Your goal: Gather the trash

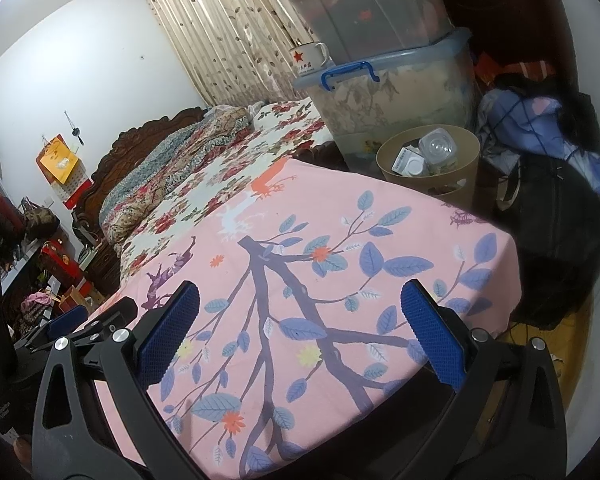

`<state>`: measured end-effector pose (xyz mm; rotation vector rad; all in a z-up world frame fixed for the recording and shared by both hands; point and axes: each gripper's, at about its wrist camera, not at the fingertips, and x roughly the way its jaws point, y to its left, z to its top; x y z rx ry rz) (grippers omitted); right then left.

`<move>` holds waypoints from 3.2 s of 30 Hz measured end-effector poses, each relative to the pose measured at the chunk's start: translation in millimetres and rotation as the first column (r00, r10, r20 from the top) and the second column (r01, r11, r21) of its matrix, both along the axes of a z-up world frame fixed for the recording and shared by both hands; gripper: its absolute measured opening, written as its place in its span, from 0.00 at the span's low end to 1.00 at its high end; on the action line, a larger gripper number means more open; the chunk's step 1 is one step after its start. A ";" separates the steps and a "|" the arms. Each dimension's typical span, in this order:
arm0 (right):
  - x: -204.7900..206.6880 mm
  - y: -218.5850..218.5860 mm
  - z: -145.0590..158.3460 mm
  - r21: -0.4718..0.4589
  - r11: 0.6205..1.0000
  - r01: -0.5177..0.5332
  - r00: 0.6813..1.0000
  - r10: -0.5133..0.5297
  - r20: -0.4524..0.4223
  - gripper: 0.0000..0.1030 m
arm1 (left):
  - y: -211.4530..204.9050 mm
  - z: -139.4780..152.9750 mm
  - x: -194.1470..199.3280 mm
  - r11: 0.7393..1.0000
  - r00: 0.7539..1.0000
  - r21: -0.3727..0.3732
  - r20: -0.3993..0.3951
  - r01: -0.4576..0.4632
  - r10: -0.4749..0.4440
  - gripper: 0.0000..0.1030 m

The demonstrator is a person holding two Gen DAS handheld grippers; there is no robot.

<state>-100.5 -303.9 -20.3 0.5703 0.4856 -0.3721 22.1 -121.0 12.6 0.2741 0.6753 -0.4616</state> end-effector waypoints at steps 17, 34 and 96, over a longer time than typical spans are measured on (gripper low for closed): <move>-0.3 -2.0 -3.1 0.001 1.000 0.002 1.000 -0.002 -0.004 0.97 | 1.4 -7.9 1.2 1.000 1.000 0.003 -0.008 0.008 -0.008 0.92; -1.7 -3.8 -4.7 0.002 1.000 0.000 1.000 0.000 -0.004 0.97 | 3.7 -11.8 -1.6 1.000 1.000 0.016 -0.007 0.019 -0.019 0.92; -1.9 -3.3 -4.5 0.003 1.000 0.001 1.000 -0.001 -0.006 0.97 | -1.5 -9.3 -2.3 0.999 0.999 0.036 0.004 0.037 -0.037 0.92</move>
